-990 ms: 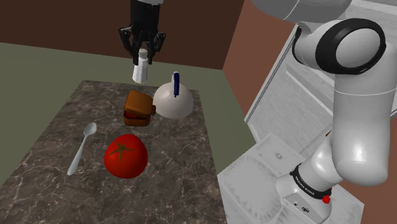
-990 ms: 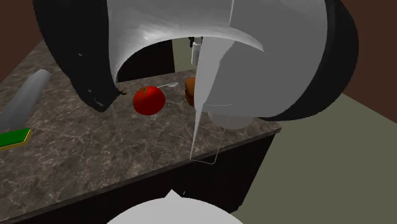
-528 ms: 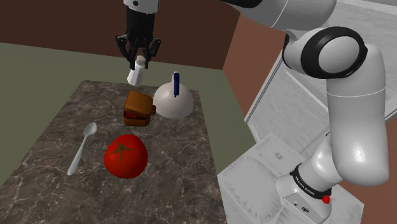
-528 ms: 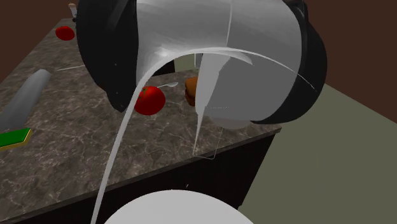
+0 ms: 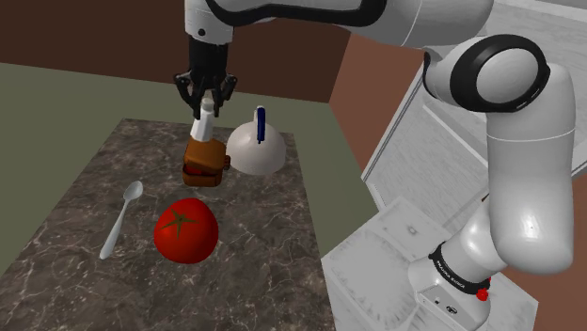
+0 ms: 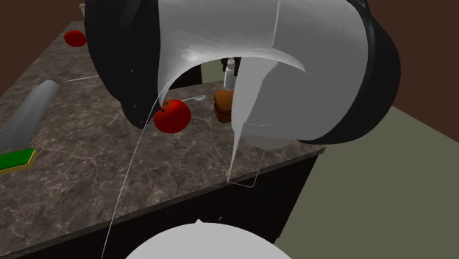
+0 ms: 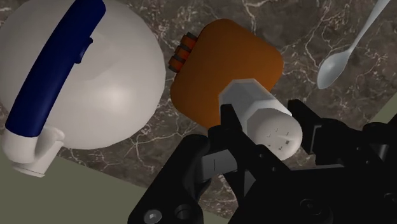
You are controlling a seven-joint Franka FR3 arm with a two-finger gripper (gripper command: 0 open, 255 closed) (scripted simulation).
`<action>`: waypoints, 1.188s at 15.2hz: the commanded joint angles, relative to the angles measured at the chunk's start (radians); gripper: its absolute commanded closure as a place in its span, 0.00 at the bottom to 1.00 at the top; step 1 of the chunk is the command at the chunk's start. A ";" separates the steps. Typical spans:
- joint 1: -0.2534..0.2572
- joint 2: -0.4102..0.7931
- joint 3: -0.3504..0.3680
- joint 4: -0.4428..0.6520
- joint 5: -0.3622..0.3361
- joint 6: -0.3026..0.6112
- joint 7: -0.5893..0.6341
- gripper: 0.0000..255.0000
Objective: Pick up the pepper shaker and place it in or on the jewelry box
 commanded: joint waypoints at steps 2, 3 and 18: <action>-0.008 -0.004 0.000 -0.048 0.001 0.043 -0.001 1.00; -0.011 -0.004 -0.001 -0.062 0.001 0.057 -0.001 1.00; -0.010 -0.006 0.000 -0.043 0.001 0.037 -0.003 0.00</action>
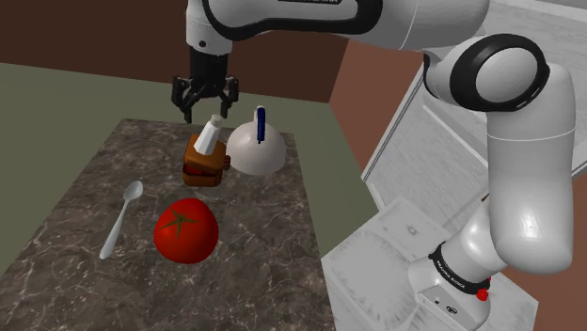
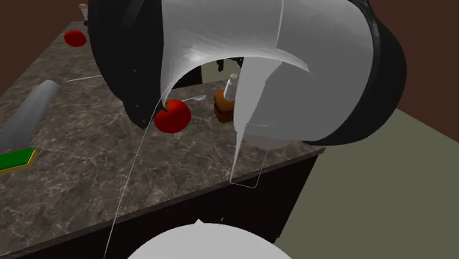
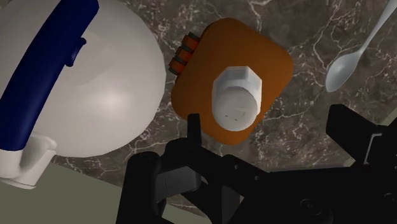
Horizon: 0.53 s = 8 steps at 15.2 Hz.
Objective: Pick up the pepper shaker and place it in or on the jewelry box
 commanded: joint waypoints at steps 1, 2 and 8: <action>0.004 -0.003 0.001 0.049 0.002 -0.051 -0.003 0.00; 0.009 0.001 0.001 0.090 0.001 -0.087 -0.005 0.00; 0.014 0.006 0.000 0.126 0.000 -0.117 -0.006 0.00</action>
